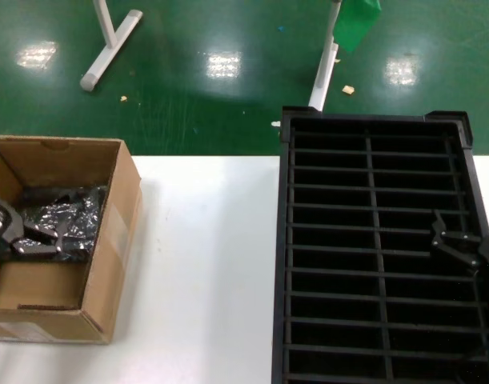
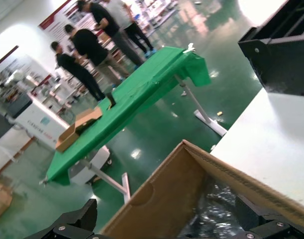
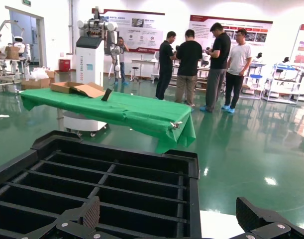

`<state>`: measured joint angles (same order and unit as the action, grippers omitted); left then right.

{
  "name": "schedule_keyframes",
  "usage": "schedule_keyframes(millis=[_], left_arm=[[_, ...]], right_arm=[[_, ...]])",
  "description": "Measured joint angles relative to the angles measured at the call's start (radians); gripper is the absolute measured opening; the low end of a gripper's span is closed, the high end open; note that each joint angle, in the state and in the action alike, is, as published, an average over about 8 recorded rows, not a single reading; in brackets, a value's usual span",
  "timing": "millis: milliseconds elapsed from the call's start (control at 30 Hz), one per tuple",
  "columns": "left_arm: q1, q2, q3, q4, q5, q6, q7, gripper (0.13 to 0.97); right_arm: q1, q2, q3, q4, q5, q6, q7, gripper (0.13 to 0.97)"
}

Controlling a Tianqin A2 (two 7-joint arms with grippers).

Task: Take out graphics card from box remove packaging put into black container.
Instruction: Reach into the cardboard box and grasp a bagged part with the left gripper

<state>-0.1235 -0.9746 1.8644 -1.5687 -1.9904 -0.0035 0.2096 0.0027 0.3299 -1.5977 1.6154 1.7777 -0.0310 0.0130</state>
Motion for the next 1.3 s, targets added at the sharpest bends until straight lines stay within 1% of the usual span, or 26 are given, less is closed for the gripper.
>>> schedule_keyframes(millis=[100, 200, 300, 400, 500, 633, 733, 800, 900, 967, 1067, 1167, 1300], left_arm=[[-0.048, 0.000, -0.006, 0.042, 0.035, 0.075, 0.000, 0.966], [-0.095, -0.007, -0.001, 0.078, 0.071, 0.150, -0.020, 0.966], [-0.139, -0.023, 0.020, 0.103, 0.111, 0.222, -0.064, 0.966], [-0.182, -0.039, 0.052, 0.122, 0.167, 0.296, -0.126, 0.966], [-0.223, -0.053, 0.086, 0.137, 0.242, 0.376, -0.195, 0.966], [-0.269, -0.072, 0.124, 0.150, 0.367, 0.484, -0.283, 0.966], [-0.292, -0.080, 0.139, 0.157, 0.455, 0.548, -0.322, 0.966], [-0.309, -0.078, 0.146, 0.165, 0.508, 0.582, -0.333, 0.966], [-0.343, -0.058, 0.152, 0.184, 0.584, 0.616, -0.325, 0.966], [-0.375, -0.032, 0.156, 0.204, 0.630, 0.626, -0.304, 0.966], [-0.429, 0.021, 0.160, 0.240, 0.690, 0.625, -0.256, 0.966], [-0.479, 0.078, 0.164, 0.276, 0.738, 0.616, -0.209, 0.966], [-0.523, 0.141, 0.171, 0.306, 0.801, 0.622, -0.181, 0.966]], right_arm=[[0.000, 0.000, 0.000, 0.000, 0.000, 0.000, 0.000, 0.966], [0.000, 0.000, 0.000, 0.000, 0.000, 0.000, 0.000, 0.966], [0.000, 0.000, 0.000, 0.000, 0.000, 0.000, 0.000, 0.966], [0.000, 0.000, 0.000, 0.000, 0.000, 0.000, 0.000, 0.966], [0.000, 0.000, 0.000, 0.000, 0.000, 0.000, 0.000, 0.966], [0.000, 0.000, 0.000, 0.000, 0.000, 0.000, 0.000, 0.966], [0.000, 0.000, 0.000, 0.000, 0.000, 0.000, 0.000, 0.966], [0.000, 0.000, 0.000, 0.000, 0.000, 0.000, 0.000, 0.966], [0.000, 0.000, 0.000, 0.000, 0.000, 0.000, 0.000, 0.966], [0.000, 0.000, 0.000, 0.000, 0.000, 0.000, 0.000, 0.966], [0.000, 0.000, 0.000, 0.000, 0.000, 0.000, 0.000, 0.966], [0.000, 0.000, 0.000, 0.000, 0.000, 0.000, 0.000, 0.966], [0.000, 0.000, 0.000, 0.000, 0.000, 0.000, 0.000, 0.966]])
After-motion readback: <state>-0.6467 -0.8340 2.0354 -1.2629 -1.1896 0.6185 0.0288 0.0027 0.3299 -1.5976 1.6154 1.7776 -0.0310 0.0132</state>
